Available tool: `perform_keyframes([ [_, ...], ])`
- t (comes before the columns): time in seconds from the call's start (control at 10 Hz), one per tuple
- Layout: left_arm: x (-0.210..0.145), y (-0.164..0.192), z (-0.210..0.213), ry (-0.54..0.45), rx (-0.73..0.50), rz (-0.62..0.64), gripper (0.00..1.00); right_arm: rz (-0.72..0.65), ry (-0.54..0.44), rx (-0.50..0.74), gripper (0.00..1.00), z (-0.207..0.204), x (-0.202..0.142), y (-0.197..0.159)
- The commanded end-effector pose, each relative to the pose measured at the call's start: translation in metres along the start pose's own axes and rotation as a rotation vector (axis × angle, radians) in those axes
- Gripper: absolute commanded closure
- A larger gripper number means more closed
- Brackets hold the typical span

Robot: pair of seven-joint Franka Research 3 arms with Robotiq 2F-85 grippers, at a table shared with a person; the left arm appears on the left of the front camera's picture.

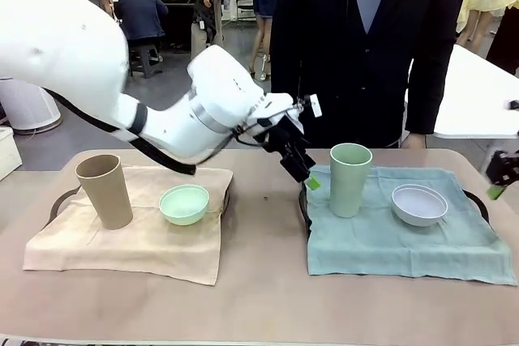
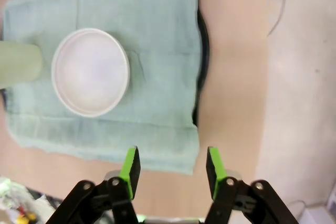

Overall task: Set up a tray with a mat and arrange the tableware.
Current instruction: Place the Picnic Bowl and Reusable plastic cup back onto the Handle tray in front of the human's position.

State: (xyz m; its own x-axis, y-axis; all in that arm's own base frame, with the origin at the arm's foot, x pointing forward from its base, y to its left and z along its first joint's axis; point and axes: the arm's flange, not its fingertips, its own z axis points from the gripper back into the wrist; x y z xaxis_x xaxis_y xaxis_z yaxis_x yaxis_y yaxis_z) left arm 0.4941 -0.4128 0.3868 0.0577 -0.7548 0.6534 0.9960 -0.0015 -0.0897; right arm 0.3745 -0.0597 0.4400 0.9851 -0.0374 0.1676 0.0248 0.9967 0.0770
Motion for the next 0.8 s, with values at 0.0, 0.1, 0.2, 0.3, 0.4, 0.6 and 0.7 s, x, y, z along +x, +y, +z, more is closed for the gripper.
perform_keyframes([
  [0.0,0.028,-0.049,0.054,0.084,0.015,0.051,0.0,-0.073,-0.015,-0.043,0.33,0.043,-0.026,0.0],
  [0.1,0.044,-0.075,0.082,0.16,0.065,0.091,0.0,-0.098,-0.015,-0.037,0.33,0.07,-0.039,0.002],
  [0.2,0.057,-0.094,0.104,0.206,0.127,0.131,0.0,-0.123,-0.023,-0.038,0.33,0.09,-0.047,0.002],
  [0.3,0.068,-0.114,0.125,0.235,0.191,0.179,0.0,-0.148,-0.03,-0.043,0.33,0.107,-0.055,0.001],
  [0.4,0.07,-0.123,0.135,0.24,0.225,0.22,0.0,-0.172,-0.037,-0.046,0.33,0.116,-0.056,0.0],
  [0.6,0.073,-0.117,0.135,0.198,0.201,0.167,0.0,-0.136,-0.048,-0.012,0.33,0.113,-0.058,0.001],
  [0.7,0.073,-0.117,0.135,0.198,0.201,0.167,0.0,-0.136,-0.048,-0.012,0.33,0.113,-0.058,0.001],
])
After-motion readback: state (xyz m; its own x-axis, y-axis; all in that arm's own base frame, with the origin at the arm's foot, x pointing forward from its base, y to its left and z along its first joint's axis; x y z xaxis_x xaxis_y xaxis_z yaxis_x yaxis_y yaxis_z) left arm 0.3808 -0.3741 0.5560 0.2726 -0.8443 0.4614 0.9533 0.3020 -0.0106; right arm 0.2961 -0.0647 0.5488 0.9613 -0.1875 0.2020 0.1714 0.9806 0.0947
